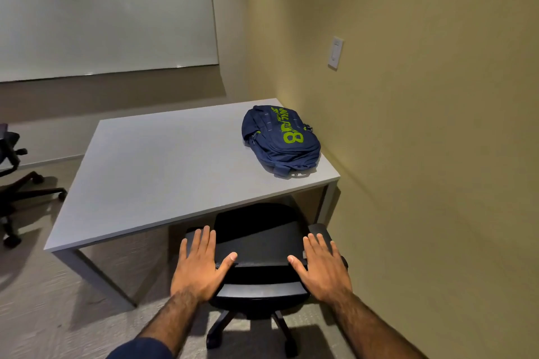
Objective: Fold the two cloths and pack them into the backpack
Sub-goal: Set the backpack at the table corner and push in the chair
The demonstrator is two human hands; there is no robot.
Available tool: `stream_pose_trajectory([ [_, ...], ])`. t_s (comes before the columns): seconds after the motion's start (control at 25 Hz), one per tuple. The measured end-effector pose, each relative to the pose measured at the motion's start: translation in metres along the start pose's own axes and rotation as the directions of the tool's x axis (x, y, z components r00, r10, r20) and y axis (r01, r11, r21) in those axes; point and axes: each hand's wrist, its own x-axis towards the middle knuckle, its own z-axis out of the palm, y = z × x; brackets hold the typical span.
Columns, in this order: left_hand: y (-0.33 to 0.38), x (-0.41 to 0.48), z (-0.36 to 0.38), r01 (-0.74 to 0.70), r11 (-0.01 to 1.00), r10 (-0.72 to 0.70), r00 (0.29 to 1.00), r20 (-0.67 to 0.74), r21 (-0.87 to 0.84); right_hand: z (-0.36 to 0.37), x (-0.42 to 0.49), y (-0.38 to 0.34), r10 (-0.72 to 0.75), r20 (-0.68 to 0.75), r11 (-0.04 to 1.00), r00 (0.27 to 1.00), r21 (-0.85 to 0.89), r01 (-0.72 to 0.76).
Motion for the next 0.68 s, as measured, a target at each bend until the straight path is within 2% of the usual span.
stream_pose_trajectory([
  [0.24,0.007,0.027,-0.004,-0.003,1.0,0.003,1.0,0.009,-0.009,-0.006,0.035,0.01,-0.012,0.02,1.0,1.0,-0.026,0.013],
  [0.68,0.034,0.061,-0.005,0.095,0.995,-0.095,0.995,0.007,-0.011,-0.021,0.092,0.039,-0.114,0.026,0.993,0.993,-0.005,0.115],
])
